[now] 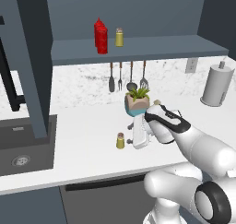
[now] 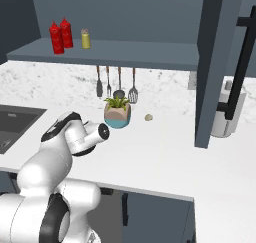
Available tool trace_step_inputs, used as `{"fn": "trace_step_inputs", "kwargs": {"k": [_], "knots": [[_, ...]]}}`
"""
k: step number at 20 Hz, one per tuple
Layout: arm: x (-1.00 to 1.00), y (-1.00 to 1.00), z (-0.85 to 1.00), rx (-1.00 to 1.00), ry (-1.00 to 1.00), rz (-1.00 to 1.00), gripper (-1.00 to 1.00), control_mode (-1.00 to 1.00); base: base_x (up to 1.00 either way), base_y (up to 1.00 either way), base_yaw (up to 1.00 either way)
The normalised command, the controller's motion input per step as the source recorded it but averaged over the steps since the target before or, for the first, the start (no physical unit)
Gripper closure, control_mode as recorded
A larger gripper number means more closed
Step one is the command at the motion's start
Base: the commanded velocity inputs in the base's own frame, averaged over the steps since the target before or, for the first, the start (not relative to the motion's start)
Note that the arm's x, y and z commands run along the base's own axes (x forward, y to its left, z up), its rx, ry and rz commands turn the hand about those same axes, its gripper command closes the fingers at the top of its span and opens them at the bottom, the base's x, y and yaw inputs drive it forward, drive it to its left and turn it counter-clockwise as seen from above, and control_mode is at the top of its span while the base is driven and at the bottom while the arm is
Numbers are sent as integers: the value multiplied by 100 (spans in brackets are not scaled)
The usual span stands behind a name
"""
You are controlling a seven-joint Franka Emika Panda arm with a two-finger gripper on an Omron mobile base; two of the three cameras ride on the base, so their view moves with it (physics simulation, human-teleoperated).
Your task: Put the shaker and condiment bottle from the counter next to their counterparts in the cabinet.
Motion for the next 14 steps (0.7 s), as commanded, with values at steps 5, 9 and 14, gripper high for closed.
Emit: {"fn": "trace_step_inputs", "kwargs": {"k": [5, 9, 14], "knots": [[0, 3, -6, 0, -1, -4, -100, -100, 0, 0, 0], [0, 1, -26, -2, -1, -4, -100, -100, 0, 0, 0], [0, 0, -45, -3, -4, -2, -100, -100, 0, 0, 0]]}}
